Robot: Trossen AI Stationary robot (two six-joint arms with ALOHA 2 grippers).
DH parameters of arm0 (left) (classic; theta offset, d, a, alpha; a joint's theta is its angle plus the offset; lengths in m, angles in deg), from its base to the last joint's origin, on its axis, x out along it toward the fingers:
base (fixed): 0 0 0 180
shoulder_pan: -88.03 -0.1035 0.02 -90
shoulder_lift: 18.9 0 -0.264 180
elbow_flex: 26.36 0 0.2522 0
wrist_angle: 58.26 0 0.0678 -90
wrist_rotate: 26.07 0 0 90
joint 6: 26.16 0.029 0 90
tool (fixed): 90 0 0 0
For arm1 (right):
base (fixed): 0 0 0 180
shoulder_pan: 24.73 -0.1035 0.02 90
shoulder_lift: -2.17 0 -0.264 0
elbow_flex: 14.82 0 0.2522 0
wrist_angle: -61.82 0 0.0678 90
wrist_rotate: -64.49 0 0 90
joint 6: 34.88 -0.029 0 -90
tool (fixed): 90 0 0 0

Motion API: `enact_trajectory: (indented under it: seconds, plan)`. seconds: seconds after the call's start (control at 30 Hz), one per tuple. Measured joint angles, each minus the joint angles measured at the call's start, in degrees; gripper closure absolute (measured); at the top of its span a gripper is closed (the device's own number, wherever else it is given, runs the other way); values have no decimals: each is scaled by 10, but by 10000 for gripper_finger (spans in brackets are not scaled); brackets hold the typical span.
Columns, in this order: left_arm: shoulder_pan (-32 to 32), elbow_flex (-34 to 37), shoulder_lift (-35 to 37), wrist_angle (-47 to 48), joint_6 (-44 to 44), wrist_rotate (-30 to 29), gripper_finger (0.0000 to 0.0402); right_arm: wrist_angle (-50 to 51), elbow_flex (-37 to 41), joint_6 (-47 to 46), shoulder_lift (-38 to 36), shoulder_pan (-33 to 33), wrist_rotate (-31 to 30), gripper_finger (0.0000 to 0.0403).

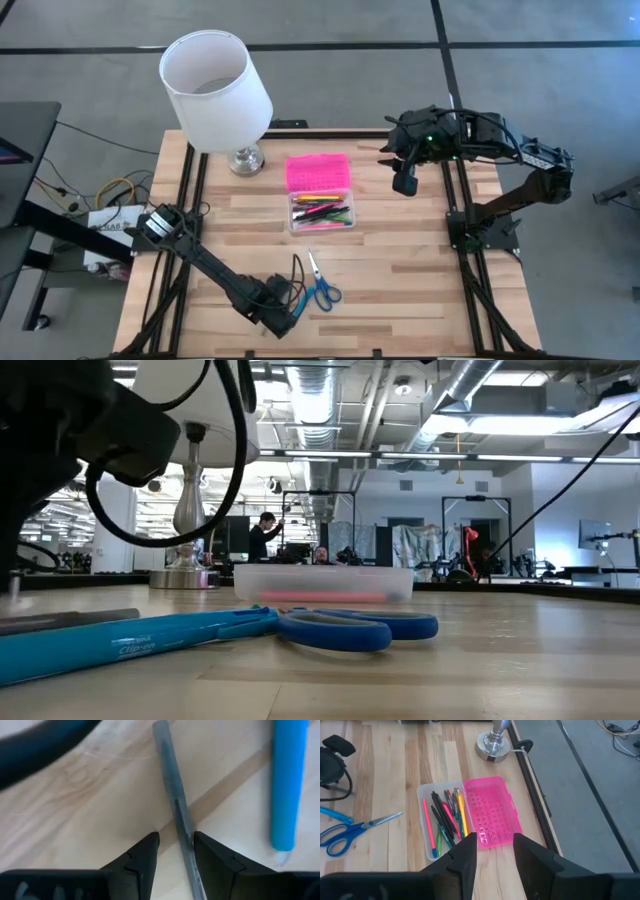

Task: Pick & place school supplies into a supply box
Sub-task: Put the transparent black pen into the supply box

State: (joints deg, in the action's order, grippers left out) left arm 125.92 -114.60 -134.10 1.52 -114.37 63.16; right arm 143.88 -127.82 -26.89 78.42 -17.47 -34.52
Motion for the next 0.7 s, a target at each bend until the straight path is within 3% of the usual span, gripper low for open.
enact_trajectory:
  seconds: [0.47,0.7]
  plan:
    - [-10,0,0,77,108,-3,276,4,0,-8,0,0,0,281]
    - [-12,4,1,54,103,4,325,5,0,-9,0,0,0,281]
